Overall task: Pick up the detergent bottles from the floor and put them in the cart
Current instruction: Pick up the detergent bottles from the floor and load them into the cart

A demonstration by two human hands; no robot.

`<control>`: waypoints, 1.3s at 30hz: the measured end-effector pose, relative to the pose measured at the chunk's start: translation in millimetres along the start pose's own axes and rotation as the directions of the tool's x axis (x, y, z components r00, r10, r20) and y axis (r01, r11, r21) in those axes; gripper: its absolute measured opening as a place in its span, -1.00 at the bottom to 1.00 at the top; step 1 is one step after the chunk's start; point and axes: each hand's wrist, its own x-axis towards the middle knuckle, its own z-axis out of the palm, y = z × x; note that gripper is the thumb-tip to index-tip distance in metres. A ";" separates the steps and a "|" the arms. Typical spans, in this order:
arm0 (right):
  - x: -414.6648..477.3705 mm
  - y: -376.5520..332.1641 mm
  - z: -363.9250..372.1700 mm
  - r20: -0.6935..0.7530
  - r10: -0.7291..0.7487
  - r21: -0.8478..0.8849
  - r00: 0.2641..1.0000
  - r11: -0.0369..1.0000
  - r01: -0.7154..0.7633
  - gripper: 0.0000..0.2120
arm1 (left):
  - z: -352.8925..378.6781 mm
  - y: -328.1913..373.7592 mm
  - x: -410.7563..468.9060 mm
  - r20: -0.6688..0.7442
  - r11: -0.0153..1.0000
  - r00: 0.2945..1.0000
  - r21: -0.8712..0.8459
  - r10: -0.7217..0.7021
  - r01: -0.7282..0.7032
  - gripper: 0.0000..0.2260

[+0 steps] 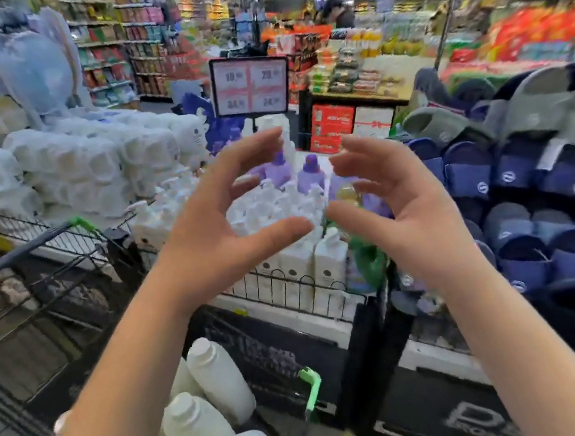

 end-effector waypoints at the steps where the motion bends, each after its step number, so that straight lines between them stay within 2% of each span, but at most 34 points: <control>1: -10.7 -2.7 -5.5 -0.029 0.018 -0.025 0.999 1.000 -0.018 -0.45 | 7.6 2.2 -0.2 0.022 0.999 1.000 -0.032 0.019 -0.018 -0.27; 5: -54.0 -18.4 -28.4 -0.144 0.071 -0.111 0.987 0.990 -0.087 -0.46 | 42.5 11.0 0.2 0.102 0.986 0.989 -0.138 0.105 -0.091 -0.31; 11: -104.5 -41.2 -68.0 -0.295 0.098 -0.184 0.950 0.970 -0.158 -0.48 | 93.4 35.3 6.6 0.215 0.956 0.959 -0.265 0.185 -0.125 -0.29; 22: -197.7 -76.1 -169.4 -0.511 0.098 -0.237 0.854 0.939 -0.250 -0.46 | 208.4 108.0 22.2 0.347 0.899 0.873 -0.390 0.342 -0.198 -0.30; 29: -298.9 -105.3 -269.1 -0.688 0.096 -0.231 0.719 0.911 -0.343 -0.47 | 337.3 185.2 18.3 0.445 0.840 0.769 -0.500 0.459 -0.212 -0.31; 39: -469.2 -165.2 -399.2 -0.882 0.041 -0.236 0.470 0.825 -0.514 -0.47 | 534.0 316.5 -21.9 0.502 0.710 0.612 -0.690 0.611 -0.143 -0.32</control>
